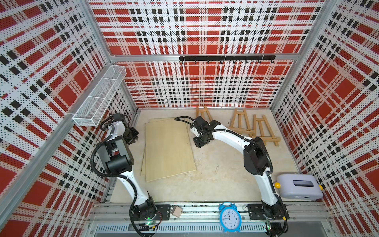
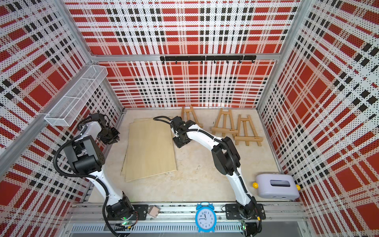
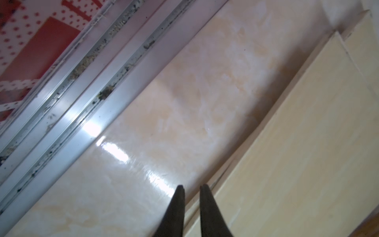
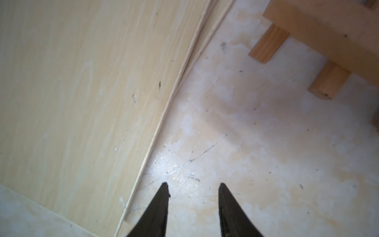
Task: Disassemble the easel
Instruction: Adjust the drawing board at the center of the board.
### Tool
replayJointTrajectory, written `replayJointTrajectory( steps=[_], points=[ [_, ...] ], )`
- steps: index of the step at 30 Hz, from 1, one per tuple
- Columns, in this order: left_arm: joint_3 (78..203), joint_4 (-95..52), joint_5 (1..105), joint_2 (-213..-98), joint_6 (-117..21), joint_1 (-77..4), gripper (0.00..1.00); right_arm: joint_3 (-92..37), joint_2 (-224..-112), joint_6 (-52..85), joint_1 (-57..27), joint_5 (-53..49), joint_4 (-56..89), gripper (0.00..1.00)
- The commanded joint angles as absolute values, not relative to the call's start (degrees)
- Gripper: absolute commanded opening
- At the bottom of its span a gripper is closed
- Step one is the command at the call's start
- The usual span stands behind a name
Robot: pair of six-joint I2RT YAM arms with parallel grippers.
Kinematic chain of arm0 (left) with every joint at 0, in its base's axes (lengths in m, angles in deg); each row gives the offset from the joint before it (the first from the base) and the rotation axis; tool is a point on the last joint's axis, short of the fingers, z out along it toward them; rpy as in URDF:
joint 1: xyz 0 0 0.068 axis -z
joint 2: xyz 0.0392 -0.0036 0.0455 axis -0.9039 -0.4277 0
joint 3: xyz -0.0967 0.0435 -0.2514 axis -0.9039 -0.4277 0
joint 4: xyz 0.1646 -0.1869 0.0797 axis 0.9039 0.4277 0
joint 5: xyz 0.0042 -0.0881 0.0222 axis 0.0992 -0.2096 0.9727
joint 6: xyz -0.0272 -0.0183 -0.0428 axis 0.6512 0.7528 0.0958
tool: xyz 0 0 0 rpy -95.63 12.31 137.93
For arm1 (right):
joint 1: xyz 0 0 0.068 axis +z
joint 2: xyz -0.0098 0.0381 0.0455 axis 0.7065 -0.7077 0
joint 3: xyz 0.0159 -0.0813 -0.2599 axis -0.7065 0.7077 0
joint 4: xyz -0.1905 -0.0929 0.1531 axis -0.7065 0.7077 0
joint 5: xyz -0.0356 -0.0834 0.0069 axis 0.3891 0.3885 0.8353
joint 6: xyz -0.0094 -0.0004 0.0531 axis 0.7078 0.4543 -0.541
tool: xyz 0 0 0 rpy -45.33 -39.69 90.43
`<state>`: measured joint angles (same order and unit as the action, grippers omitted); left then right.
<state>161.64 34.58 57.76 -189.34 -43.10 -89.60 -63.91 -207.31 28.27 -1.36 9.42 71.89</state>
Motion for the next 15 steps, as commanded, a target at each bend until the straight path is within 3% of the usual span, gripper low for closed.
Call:
replayJointTrajectory(
  steps=[1, 15],
  points=[
    [166.3, 36.5, 57.6, -193.8, -44.0, -88.4, 0.20, -68.3, -210.8, 27.9, -1.4, 12.2, 74.5, 0.43],
    [183.4, 41.5, 56.6, -208.1, -44.6, -86.1, 0.20, -78.2, -218.7, 26.6, -0.9, 10.3, 78.7, 0.43]
  ],
)
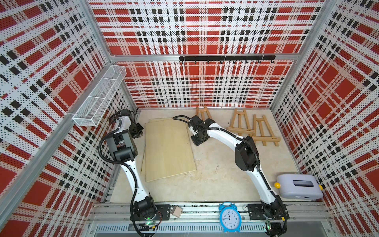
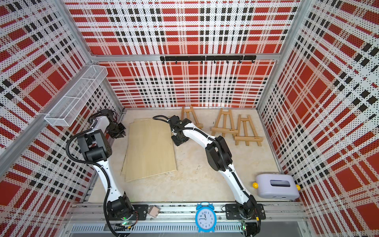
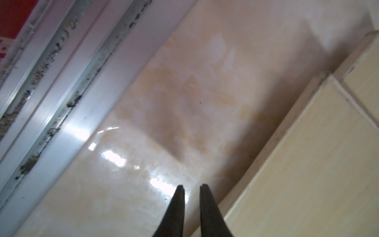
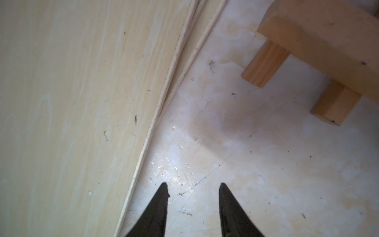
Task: Disassemble the easel
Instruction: Adjust the drawing board at the center of the board.
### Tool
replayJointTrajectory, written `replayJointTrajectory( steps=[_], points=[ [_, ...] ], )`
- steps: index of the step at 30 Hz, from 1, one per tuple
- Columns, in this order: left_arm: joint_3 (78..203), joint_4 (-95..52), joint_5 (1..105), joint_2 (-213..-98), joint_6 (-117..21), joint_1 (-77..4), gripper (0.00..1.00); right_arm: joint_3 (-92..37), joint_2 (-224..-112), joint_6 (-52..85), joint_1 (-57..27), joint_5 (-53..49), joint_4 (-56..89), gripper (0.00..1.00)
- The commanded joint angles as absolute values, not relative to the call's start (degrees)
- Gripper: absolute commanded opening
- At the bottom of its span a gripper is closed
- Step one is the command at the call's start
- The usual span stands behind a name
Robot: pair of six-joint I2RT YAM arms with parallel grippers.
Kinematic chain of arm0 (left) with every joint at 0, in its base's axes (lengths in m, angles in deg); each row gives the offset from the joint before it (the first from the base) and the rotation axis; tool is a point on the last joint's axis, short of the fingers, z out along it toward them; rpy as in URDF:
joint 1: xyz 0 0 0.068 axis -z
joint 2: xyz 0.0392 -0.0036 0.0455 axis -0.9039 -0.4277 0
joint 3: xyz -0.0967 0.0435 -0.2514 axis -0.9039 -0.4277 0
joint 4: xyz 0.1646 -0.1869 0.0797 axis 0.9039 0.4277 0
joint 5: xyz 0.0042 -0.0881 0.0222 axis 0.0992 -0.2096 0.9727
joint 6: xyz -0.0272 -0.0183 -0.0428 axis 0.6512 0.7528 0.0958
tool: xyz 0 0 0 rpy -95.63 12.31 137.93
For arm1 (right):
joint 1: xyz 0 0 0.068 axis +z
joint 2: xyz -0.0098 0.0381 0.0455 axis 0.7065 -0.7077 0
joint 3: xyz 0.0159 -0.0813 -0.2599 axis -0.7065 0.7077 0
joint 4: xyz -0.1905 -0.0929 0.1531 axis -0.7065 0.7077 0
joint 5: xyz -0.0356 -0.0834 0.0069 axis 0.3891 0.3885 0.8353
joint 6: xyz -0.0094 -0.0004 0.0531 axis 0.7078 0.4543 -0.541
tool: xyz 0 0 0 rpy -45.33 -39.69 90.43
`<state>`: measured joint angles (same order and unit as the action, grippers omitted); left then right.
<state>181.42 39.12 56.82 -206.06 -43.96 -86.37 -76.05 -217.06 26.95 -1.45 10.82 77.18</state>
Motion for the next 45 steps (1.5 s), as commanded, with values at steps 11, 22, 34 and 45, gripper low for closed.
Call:
replayJointTrajectory(
  steps=[11, 22, 34, 45],
  points=[
    [187.4, 41.6, 54.8, -212.0, -44.8, -85.0, 0.20, -78.9, -220.8, 25.6, -0.5, 9.3, 79.8, 0.44],
    [192.0, 41.7, 52.6, -214.6, -44.0, -83.2, 0.20, -81.4, -223.1, 24.7, 0.0, 5.8, 80.2, 0.44],
    [194.7, 41.0, 50.0, -215.9, -43.4, -83.2, 0.20, -83.8, -225.7, 22.6, 0.1, 2.8, 79.0, 0.45],
    [198.3, 40.4, 46.7, -216.9, -42.3, -83.5, 0.20, -87.5, -227.1, 21.1, 0.0, 0.2, 77.1, 0.46]
  ],
)
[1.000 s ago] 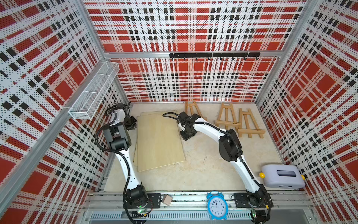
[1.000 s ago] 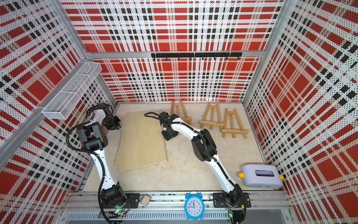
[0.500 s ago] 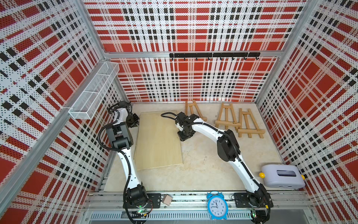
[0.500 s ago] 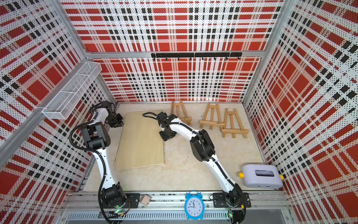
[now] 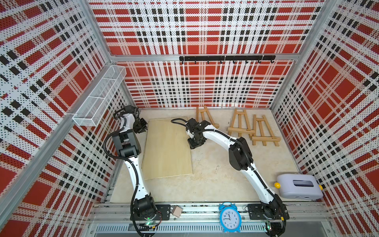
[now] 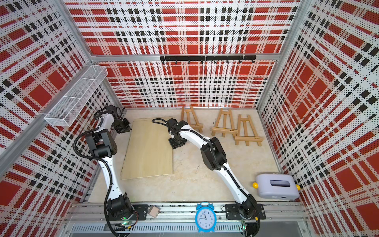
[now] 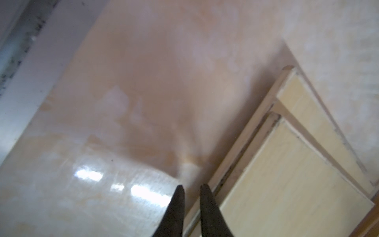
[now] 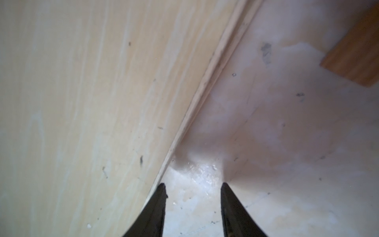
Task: Disassemble the easel
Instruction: Adjust the drawing board at the center of the board.
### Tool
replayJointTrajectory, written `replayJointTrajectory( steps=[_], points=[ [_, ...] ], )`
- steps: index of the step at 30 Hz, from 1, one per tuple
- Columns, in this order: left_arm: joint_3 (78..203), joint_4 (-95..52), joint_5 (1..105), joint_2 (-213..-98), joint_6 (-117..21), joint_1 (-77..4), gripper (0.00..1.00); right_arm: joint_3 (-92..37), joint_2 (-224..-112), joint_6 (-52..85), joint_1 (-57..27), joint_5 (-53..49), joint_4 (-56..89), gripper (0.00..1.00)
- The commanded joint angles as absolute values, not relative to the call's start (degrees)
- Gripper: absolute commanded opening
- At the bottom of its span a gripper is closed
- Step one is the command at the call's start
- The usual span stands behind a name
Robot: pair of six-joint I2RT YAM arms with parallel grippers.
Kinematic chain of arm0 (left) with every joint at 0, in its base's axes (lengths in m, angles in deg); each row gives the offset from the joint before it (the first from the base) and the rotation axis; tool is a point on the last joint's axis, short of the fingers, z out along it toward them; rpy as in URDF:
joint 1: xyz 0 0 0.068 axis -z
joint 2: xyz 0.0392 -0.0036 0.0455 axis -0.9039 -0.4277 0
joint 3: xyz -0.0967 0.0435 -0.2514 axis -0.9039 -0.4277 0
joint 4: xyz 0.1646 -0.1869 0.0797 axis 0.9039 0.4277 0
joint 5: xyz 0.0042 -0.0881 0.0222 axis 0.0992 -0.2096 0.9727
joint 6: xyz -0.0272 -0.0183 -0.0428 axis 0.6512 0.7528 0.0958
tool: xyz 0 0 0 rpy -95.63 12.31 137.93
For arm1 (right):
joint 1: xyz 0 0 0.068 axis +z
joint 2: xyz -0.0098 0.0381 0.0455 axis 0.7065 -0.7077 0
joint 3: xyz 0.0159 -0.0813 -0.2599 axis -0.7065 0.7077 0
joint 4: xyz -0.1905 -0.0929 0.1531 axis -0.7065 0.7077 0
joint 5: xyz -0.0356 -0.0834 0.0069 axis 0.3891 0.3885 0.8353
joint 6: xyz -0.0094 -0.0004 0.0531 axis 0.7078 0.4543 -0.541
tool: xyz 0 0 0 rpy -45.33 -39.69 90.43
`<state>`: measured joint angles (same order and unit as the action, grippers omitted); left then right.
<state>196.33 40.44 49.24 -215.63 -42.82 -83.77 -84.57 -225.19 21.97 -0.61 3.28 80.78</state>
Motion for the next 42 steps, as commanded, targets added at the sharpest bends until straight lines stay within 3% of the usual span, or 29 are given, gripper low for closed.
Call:
replayJointTrajectory(
  steps=[1, 11, 18, 26, 42],
  points=[
    [198.7, 40.4, 46.5, -217.1, -42.2, -83.3, 0.20, -88.3, -227.5, 21.0, 0.0, 0.0, 77.1, 0.46],
    [198.7, 40.4, 45.9, -216.9, -42.6, -84.0, 0.20, -90.1, -228.0, 20.0, -0.5, 0.4, 76.7, 0.47],
    [191.2, 37.3, 45.7, -211.4, -42.5, -87.4, 0.20, -81.2, -221.7, 18.0, -2.8, 4.2, 70.9, 0.46],
    [183.8, 34.5, 49.0, -205.4, -43.3, -89.0, 0.20, -81.1, -220.4, 19.2, -3.0, 10.0, 69.7, 0.41],
    [195.1, 40.0, 57.4, -215.8, -45.4, -83.4, 0.20, -93.5, -230.0, 21.1, -3.0, 13.2, 74.6, 0.41]
  ],
)
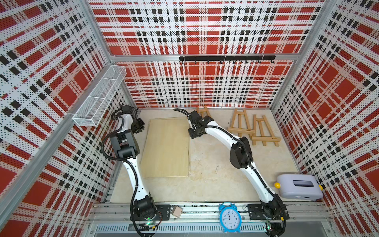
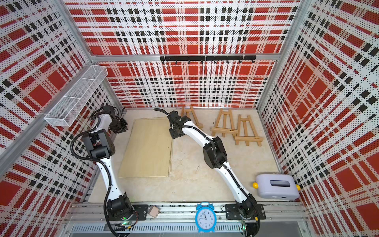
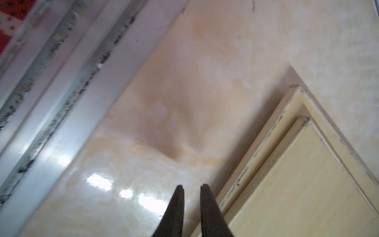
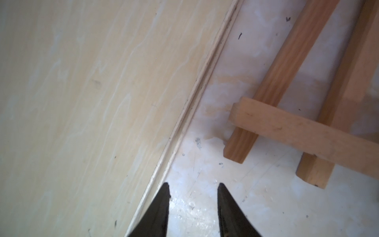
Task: Disassemble the easel
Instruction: Adjust the drawing board at the center of the board.
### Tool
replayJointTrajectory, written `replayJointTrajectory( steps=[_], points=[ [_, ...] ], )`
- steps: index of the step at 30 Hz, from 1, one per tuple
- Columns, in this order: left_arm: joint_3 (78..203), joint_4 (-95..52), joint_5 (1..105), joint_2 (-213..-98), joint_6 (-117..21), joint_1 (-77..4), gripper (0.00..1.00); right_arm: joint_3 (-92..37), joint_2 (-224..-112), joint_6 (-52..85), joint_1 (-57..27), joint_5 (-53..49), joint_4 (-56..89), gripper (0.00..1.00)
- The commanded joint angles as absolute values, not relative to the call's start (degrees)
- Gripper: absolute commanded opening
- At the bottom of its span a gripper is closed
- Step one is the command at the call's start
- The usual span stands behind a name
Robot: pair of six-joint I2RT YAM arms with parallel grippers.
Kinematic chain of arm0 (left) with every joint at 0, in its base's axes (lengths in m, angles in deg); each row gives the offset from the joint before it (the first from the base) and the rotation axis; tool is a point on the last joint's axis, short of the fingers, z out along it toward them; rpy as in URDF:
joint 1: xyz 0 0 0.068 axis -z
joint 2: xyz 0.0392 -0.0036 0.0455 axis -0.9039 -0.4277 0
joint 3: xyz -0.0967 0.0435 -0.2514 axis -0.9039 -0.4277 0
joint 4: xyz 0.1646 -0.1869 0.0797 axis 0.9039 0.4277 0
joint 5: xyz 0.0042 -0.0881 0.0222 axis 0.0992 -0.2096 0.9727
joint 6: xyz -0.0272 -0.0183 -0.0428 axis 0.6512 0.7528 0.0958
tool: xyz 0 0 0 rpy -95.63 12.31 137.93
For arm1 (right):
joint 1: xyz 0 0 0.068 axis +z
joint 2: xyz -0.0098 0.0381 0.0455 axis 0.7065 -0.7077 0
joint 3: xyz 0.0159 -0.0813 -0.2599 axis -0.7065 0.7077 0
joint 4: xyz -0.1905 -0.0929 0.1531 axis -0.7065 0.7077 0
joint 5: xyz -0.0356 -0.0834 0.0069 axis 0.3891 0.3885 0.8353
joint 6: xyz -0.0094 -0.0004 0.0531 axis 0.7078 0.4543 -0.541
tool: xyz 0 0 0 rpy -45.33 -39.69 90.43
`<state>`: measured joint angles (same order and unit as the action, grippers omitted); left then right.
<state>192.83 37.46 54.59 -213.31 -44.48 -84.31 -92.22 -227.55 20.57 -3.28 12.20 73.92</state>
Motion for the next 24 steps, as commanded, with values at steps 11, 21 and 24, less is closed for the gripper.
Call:
replayJointTrajectory(
  steps=[11, 21, 24],
  points=[
    [196.6, 42.1, 59.4, -218.0, -46.5, -82.5, 0.20, -94.7, -232.4, 21.3, -2.9, 12.3, 74.8, 0.41],
    [193.7, 41.8, 57.1, -216.7, -46.8, -82.0, 0.20, -96.9, -234.7, 21.5, -2.8, 10.1, 74.9, 0.42],
    [191.9, 41.8, 56.8, -215.7, -46.9, -81.5, 0.20, -98.0, -235.5, 21.5, -2.8, 9.2, 74.9, 0.42]
  ],
)
